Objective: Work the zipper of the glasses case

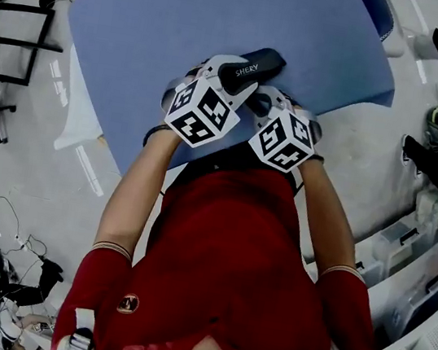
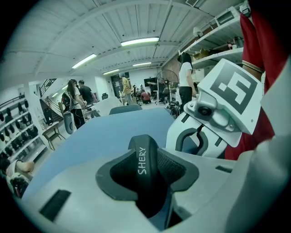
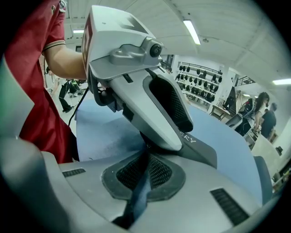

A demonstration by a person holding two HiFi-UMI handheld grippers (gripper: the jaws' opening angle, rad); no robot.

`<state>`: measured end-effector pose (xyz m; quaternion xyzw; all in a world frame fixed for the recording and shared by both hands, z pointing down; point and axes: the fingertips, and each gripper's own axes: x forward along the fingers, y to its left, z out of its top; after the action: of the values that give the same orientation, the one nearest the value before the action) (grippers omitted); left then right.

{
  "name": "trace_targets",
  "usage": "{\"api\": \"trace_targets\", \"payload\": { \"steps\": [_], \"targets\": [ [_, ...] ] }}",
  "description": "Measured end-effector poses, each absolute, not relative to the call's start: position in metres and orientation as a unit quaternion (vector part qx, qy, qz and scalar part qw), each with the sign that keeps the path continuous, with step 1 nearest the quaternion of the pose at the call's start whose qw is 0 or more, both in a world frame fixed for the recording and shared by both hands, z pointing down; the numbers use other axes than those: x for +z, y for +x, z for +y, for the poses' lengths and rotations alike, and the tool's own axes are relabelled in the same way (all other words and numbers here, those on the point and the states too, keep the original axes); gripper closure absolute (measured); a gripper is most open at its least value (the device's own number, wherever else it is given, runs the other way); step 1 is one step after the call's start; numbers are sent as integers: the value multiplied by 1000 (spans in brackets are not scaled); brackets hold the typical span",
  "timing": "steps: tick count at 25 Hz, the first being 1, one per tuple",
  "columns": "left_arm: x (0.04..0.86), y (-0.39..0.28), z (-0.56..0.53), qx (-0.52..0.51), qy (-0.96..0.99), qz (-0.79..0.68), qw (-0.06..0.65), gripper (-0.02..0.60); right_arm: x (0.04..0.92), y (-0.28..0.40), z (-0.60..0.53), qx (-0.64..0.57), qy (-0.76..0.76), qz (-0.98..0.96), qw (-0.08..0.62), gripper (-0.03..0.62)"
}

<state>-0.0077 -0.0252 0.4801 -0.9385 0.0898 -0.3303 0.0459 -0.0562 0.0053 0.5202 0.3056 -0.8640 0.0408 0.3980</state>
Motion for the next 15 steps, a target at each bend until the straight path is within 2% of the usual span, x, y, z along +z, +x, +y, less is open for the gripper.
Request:
{"api": "trace_targets", "payload": {
  "steps": [15],
  "targets": [
    [466,4,0,-357,-930,53,62,446,510,-15,32,7,216,-880,424,594]
  ]
}}
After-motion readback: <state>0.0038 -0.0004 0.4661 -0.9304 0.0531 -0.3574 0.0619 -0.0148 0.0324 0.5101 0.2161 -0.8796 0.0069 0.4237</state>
